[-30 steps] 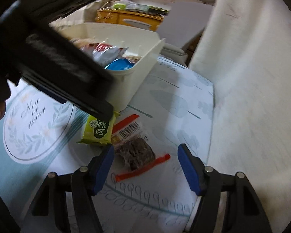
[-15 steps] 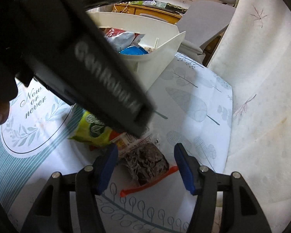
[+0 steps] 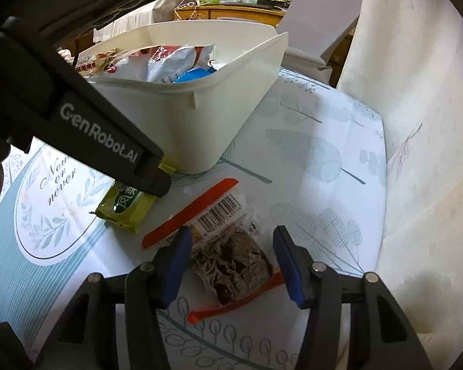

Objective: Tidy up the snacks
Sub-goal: 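Grasp the yellow-green pastry packet with left tool while right tool grasps red-striped clear bag, then carry pastry packet over the box with left tool while right tool lifts clear bag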

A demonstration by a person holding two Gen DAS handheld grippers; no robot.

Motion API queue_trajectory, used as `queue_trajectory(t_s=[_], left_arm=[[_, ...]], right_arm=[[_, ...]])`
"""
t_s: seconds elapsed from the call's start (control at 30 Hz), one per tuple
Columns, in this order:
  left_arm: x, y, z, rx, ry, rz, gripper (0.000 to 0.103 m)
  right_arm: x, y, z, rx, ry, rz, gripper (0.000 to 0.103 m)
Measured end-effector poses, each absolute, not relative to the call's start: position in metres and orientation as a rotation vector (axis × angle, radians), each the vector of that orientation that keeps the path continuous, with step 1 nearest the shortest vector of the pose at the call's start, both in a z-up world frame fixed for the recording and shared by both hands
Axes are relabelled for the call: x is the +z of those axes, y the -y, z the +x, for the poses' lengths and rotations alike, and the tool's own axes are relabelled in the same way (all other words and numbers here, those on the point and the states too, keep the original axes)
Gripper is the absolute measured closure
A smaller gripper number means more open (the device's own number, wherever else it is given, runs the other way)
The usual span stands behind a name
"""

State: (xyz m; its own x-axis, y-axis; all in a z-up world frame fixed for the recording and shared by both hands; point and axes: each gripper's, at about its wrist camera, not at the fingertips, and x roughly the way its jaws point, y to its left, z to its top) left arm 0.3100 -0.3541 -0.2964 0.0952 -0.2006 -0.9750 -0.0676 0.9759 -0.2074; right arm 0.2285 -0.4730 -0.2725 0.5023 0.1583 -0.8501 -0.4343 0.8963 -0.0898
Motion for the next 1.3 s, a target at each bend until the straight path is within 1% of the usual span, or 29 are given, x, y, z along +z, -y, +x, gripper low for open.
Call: queue_trajectory(t_s=[0.23, 0.53, 0.6, 0.63, 0.93, 1.2, 1.3], left_arm=[[-0.300, 0.335, 0.299, -0.084, -1.508, -0.243, 0.067], [-0.281, 0.309, 0.282, -0.113, -1.500, -0.272, 0.067], [-0.281, 0.297, 0.290, -0.127, -1.497, -0.275, 0.067], [-0.279, 0.301, 0.301, -0.135, -1.497, -0.278, 0.067], [-0.240, 0.265, 0.272, -0.259, -1.501, -0.258, 0.067], [-0.210, 0.239, 0.248, -0.410, -1.484, -0.140, 0.067], [-0.199, 0.221, 0.254, -0.467, -1.470, -0.102, 0.067]], right_arm=[[-0.274, 0.475, 0.242, 0.322, -1.038, -0.260, 0.053], [-0.272, 0.474, 0.241, 0.243, -1.126, -0.169, 0.055], [-0.271, 0.476, 0.241, 0.223, -1.146, -0.134, 0.056], [-0.271, 0.476, 0.240, 0.207, -1.160, -0.118, 0.056], [-0.263, 0.472, 0.220, 0.103, -1.243, 0.006, 0.056], [-0.236, 0.446, 0.203, 0.016, -1.228, 0.050, 0.056], [-0.218, 0.432, 0.197, 0.001, -1.197, 0.084, 0.056]])
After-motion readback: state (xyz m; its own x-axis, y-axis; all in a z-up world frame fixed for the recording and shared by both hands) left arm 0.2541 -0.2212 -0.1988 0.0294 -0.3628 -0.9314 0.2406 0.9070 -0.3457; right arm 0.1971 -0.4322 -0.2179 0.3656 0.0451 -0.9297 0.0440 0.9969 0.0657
